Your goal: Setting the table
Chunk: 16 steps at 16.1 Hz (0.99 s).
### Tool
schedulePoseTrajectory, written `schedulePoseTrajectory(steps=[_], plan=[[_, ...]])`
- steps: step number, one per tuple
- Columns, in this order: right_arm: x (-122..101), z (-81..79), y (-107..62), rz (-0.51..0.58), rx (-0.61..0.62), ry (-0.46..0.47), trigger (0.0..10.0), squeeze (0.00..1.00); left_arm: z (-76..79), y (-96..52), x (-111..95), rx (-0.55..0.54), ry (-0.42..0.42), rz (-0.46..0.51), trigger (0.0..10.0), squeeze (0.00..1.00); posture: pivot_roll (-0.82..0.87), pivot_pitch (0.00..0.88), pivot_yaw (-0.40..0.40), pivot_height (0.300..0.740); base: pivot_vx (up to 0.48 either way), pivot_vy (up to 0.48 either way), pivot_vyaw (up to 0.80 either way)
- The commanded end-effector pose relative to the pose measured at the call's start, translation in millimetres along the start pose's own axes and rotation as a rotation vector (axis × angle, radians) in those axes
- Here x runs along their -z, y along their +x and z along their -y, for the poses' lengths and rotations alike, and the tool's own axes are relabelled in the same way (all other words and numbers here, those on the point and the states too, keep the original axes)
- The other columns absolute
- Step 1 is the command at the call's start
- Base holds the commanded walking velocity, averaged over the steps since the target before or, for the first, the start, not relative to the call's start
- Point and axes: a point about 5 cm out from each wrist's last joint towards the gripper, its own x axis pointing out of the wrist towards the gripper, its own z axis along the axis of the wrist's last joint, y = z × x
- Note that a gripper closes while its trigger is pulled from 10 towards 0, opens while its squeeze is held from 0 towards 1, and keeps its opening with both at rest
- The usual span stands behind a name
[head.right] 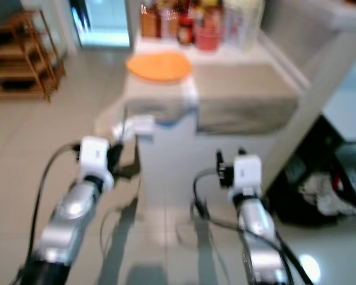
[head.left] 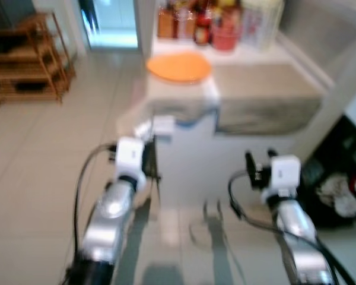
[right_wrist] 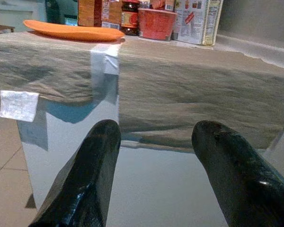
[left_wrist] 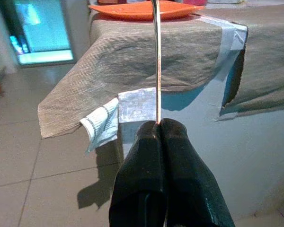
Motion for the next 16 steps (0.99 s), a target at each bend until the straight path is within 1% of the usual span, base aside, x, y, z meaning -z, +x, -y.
schedulePoseTrajectory(steps=[1,3,5,14,16], plan=[[-2.4,6.0,0.2,0.008,0.013,-0.010,10.0,0.00,4.3,3.6,-4.9,0.007,0.010,0.012,0.0,0.00,0.01,0.000,0.009,0.740,0.000,-0.480,0.00],[-4.4,4.9,0.3,0.021,-0.001,-0.009,10.0,0.00,2.9,5.5,-4.5,-0.001,0.015,0.006,0.0,0.00,0.01,0.000,0.013,0.740,0.000,-0.480,0.00],[-4.5,4.1,0.0,0.021,0.002,-0.026,10.0,0.00,2.6,7.1,-4.5,-0.003,0.016,0.005,0.0,0.00,0.01,0.000,0.013,0.740,0.000,-0.480,0.58],[-3.6,4.2,-0.3,0.020,0.010,-0.023,10.0,0.00,5.7,12.4,-5.7,0.006,0.020,0.006,0.0,0.00,0.00,0.000,0.020,0.740,0.000,-0.475,0.00],[-3.6,4.0,-0.6,0.019,0.009,-0.024,10.0,0.00,4.7,13.8,-4.3,-0.006,0.040,-0.005,0.0,0.00,0.00,0.000,0.021,0.740,0.000,-0.472,0.00]])
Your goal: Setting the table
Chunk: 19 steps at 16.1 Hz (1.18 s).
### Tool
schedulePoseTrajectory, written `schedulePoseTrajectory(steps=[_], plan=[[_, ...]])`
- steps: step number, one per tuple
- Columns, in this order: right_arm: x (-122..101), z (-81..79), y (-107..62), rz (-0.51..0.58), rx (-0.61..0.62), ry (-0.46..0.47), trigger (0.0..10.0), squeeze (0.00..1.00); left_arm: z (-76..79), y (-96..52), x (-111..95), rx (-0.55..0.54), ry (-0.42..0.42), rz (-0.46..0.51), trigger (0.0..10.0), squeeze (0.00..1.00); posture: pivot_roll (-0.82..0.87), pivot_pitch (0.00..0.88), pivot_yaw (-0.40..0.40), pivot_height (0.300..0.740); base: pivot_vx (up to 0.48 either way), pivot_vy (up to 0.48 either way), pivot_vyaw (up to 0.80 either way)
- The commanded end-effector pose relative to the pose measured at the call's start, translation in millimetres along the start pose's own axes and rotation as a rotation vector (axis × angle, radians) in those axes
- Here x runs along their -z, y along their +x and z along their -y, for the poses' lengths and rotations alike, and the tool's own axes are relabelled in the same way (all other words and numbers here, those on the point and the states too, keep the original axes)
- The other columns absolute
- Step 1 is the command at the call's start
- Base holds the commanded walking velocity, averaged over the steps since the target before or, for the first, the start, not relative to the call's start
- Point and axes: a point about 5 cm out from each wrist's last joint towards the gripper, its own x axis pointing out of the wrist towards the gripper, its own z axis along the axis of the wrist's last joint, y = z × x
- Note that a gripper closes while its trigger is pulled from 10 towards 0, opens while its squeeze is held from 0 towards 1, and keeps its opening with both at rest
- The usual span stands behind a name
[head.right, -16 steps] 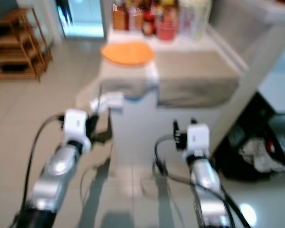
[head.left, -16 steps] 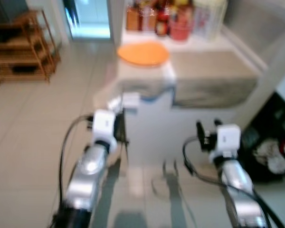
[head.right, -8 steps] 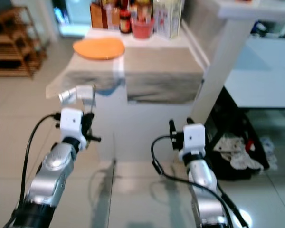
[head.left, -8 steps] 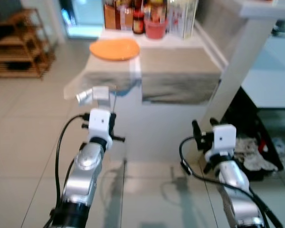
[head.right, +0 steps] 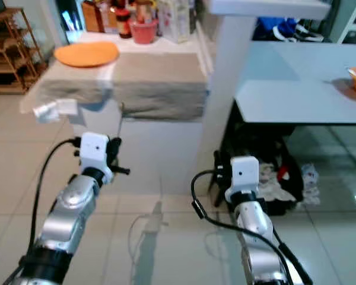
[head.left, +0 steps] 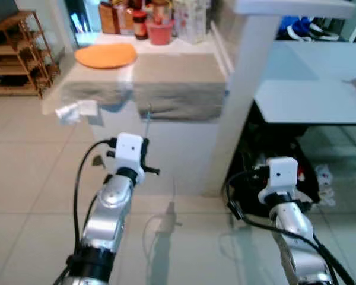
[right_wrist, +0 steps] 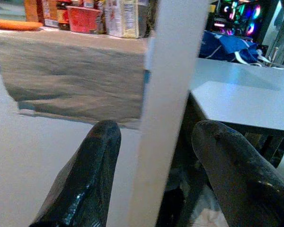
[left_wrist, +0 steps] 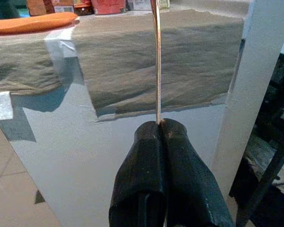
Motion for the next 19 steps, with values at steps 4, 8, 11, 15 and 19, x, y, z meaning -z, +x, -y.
schedulePoseTrajectory(steps=[4,8,11,15,19], plan=[[-0.6,5.2,-1.7,0.004,0.010,-0.022,10.0,0.00,9.1,4.4,1.1,0.025,-0.003,-0.008,0.0,0.00,-0.01,0.000,0.027,0.740,0.000,-0.470,0.00],[-1.1,4.7,-2.3,0.009,0.006,-0.025,10.0,0.00,9.5,9.1,1.1,0.023,0.013,-0.014,0.0,0.00,-0.01,0.000,0.030,0.740,0.000,-0.469,0.00],[-0.5,4.5,-3.2,0.008,0.004,-0.027,10.0,0.00,10.0,10.8,1.0,0.023,0.018,-0.016,0.0,0.00,-0.01,0.000,0.030,0.740,0.000,-0.453,0.00],[-0.3,4.1,-3.4,0.006,0.004,-0.025,10.0,0.00,12.0,11.8,-0.2,0.033,0.041,-0.005,0.0,0.00,-0.01,0.000,0.032,0.740,0.000,-0.109,0.00],[0.5,4.6,-3.3,0.001,0.004,-0.026,10.0,0.00,17.2,11.0,-5.5,0.062,0.050,0.042,0.0,0.00,-0.02,0.000,0.031,0.740,0.000,0.000,0.00]])
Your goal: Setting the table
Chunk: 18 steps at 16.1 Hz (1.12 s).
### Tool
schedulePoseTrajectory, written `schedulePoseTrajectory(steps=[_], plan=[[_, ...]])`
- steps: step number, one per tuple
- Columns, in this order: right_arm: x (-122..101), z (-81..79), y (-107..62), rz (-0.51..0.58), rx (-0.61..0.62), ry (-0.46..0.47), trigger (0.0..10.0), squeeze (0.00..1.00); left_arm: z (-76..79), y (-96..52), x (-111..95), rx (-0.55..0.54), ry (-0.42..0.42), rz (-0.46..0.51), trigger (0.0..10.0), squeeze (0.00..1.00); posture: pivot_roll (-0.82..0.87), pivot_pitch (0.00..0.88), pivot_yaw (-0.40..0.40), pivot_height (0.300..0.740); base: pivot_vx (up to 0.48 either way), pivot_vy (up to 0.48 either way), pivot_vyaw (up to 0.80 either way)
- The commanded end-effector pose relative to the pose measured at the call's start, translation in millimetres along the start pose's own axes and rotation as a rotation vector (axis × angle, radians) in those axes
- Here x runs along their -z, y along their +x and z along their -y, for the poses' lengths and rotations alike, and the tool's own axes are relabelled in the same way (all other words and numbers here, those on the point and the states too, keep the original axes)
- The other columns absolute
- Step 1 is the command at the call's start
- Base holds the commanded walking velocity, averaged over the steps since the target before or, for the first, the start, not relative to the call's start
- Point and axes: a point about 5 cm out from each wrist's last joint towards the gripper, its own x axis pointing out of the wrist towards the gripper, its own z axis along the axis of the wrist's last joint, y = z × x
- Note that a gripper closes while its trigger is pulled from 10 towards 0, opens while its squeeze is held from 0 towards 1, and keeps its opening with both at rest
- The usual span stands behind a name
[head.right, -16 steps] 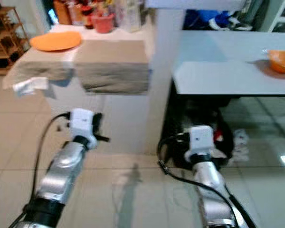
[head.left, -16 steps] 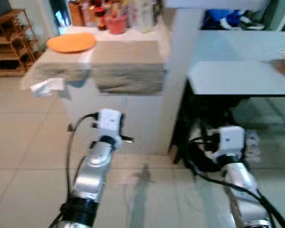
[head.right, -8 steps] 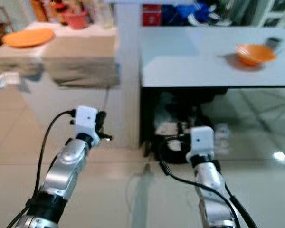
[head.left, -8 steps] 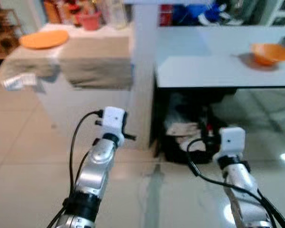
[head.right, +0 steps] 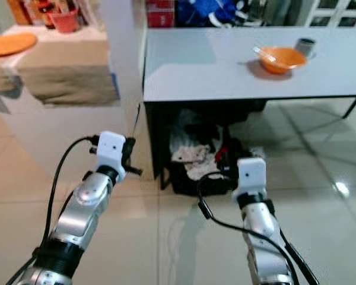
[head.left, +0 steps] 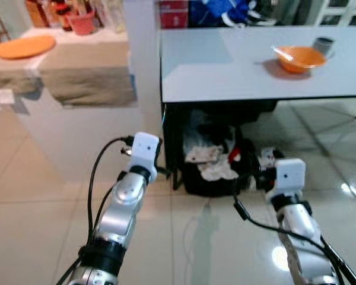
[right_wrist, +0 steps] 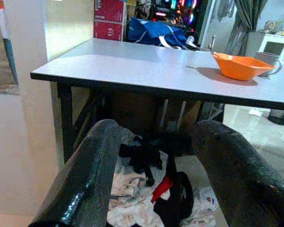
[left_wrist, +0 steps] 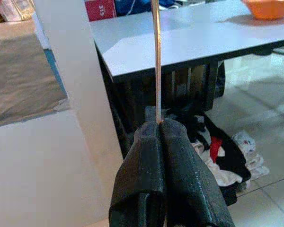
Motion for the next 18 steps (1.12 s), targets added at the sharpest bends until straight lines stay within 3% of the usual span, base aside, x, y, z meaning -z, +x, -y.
schedulePoseTrajectory(steps=[1,13,18], plan=[[-3.7,-4.7,2.9,0.013,-0.015,-0.002,10.0,0.00,-5.2,0.8,-7.3,-0.014,0.014,0.032,0.0,0.00,-0.02,0.000,0.032,0.740,0.480,0.000,0.00],[-3.9,-5.5,1.1,0.016,-0.030,-0.008,10.0,0.00,-6.3,0.2,-7.0,-0.052,-0.059,0.037,0.0,0.00,-0.02,0.000,0.034,0.740,0.480,0.000,0.00],[-4.6,-7.2,1.7,0.017,-0.043,-0.036,10.0,0.00,-4.3,1.1,-8.0,-0.044,-0.051,0.042,0.0,0.00,-0.02,0.000,0.035,0.740,0.480,0.000,0.79]])
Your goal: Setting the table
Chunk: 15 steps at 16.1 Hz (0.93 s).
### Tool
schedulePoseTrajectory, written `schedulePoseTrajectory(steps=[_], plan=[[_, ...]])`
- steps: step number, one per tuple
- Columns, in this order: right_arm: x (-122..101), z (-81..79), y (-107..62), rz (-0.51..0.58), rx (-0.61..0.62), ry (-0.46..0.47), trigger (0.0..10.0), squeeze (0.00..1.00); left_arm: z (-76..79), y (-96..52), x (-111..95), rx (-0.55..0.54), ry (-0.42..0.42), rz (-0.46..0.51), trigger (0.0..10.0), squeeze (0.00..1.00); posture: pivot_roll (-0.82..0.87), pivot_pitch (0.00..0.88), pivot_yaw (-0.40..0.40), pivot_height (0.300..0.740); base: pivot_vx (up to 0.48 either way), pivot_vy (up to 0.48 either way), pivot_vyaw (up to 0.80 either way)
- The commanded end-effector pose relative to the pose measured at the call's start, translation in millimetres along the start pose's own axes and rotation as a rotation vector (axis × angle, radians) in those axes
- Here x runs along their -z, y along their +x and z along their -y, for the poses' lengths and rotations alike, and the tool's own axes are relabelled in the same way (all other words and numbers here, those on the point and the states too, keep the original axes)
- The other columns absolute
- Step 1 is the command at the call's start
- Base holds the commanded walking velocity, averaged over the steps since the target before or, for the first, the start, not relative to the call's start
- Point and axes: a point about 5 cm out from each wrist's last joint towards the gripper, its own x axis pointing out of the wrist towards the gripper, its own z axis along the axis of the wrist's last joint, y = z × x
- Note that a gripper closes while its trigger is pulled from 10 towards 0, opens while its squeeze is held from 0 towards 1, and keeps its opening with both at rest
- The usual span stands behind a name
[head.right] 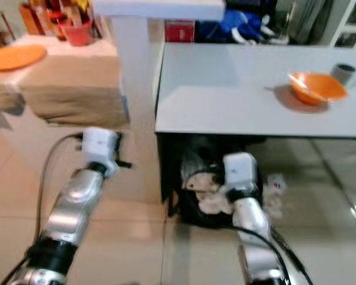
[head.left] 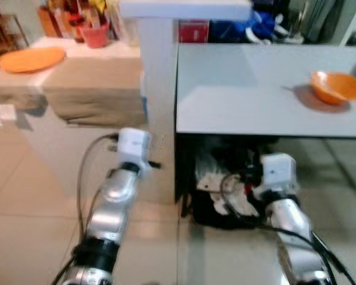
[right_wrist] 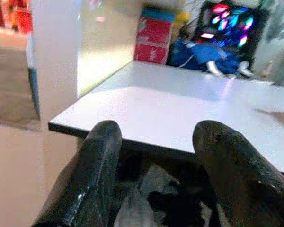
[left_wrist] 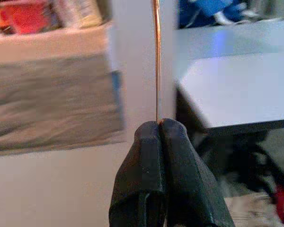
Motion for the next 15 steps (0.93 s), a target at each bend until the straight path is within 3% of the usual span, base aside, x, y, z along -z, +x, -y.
schedulePoseTrajectory(steps=[1,3,6,13,15], plan=[[4.5,7.7,-3.6,-0.021,0.028,-0.003,10.0,0.00,11.2,2.6,-5.3,0.032,0.000,0.021,0.0,0.00,-0.02,0.000,0.035,0.740,0.480,0.000,0.77],[6.2,9.2,-3.0,-0.034,0.043,-0.005,10.0,0.00,16.5,2.1,-5.4,0.063,0.013,0.027,0.0,0.00,-0.02,0.000,0.036,0.740,0.450,0.000,0.00],[5.3,8.1,-2.6,-0.025,0.039,-0.003,10.0,0.00,17.7,2.3,-7.1,0.074,0.049,0.040,0.0,0.00,-0.03,0.000,0.042,0.740,0.000,0.000,0.00],[4.5,7.6,-3.3,-0.017,0.036,-0.009,10.0,0.00,18.8,4.8,-7.7,0.100,0.057,0.039,0.0,0.00,-0.03,0.000,0.048,0.740,0.000,-0.458,0.00],[7.4,8.0,-3.3,-0.042,0.049,0.015,10.0,0.00,18.5,4.9,-7.7,0.105,0.057,0.040,0.0,0.00,-0.03,0.000,0.049,0.740,0.000,-0.442,-0.77]])
